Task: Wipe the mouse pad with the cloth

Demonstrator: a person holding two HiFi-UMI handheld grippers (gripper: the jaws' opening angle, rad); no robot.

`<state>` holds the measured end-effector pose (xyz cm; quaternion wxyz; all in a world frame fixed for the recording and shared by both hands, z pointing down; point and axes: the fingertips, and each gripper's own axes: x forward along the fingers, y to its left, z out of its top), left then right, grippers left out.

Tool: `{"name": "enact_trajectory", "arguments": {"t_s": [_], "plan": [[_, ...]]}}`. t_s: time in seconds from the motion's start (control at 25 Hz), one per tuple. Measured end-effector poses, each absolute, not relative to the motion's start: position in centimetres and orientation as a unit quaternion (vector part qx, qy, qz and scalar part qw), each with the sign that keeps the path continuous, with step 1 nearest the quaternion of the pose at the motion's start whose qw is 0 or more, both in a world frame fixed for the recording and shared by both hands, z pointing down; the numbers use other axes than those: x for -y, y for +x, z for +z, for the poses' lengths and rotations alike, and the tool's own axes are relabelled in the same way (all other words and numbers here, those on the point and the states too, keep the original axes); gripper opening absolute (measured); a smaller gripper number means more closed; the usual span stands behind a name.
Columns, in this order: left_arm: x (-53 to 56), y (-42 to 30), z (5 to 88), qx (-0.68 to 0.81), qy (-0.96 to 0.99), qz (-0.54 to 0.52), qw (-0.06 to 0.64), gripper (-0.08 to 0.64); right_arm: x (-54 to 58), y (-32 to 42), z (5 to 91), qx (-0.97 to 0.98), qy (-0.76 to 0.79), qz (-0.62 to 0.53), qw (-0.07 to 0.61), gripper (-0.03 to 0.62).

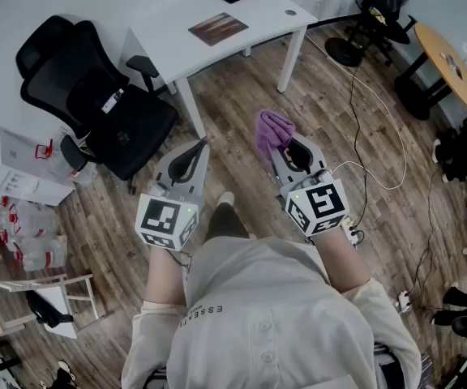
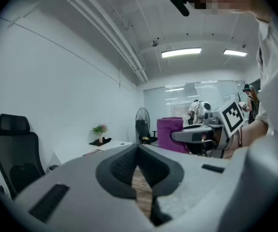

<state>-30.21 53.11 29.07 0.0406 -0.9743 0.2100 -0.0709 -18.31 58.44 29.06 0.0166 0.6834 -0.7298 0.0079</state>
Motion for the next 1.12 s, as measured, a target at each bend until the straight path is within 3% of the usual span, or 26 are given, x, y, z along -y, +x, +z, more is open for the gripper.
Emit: {"name": "enact_trajectory", "arguments": {"t_s": [0.72,1.12], "plan": [[-51.9,-27.7,31.1,-0.205,-0.975,-0.09,0.02,0.003,-57.7,-16.2,30.9,0.74,0.671,0.035,0.008,0.092],[-42.6,-23.6,32.3,-0.202,-0.975,-0.092,0.009,0.003,-49.1,-10.9,32.5,0.726,0.685,0.052,0.02,0.092]]}}
